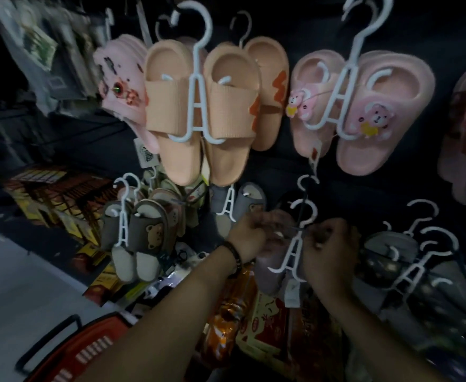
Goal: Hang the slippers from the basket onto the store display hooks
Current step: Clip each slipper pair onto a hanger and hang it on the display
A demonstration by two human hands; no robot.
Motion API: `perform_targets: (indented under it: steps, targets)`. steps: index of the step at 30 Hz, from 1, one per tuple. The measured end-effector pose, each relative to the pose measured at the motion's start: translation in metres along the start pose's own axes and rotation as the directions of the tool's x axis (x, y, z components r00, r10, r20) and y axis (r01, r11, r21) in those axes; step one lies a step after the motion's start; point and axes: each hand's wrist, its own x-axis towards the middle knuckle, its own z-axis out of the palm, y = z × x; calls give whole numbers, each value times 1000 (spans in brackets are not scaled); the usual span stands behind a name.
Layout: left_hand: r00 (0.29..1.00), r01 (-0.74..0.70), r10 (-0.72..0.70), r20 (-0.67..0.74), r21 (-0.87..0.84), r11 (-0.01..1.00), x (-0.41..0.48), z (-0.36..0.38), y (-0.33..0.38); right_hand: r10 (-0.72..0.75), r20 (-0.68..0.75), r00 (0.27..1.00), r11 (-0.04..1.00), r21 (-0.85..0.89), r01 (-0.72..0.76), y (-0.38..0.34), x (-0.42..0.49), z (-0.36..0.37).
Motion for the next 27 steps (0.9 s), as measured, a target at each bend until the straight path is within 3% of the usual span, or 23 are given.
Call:
perform_targets:
  steps: [5, 8, 13, 17, 21, 24, 27]
  targets:
    - [992, 86, -79, -95, 72, 994, -35, -60, -31, -49, 296, 954, 991, 134, 9, -27, -69, 36]
    - [982, 56, -38, -187, 89, 994, -58, -108, -42, -97, 477, 873, 986, 169, 17, -53, -94, 70]
    - [927, 24, 34, -374, 150, 988, -83, -195, -62, -160, 606, 779, 965, 261, -5, -114, -108, 132]
    - [823, 79, 29, -567, 165, 983, -82, -248, -74, -222, 667, 712, 958, 284, 33, -176, -94, 179]
    - [673, 113, 149, -725, 300, 947, -68, -272, -76, -224, 635, 739, 942, 336, -3, -229, -67, 233]
    - [613, 173, 72, -787, 223, 959, -61, -284, -74, -142, 680, 720, 936, 328, -125, -256, -54, 263]
    - [633, 141, -137, -762, -60, 988, -52, -295, -84, 36, 782, 622, 896, 250, -367, -273, -44, 284]
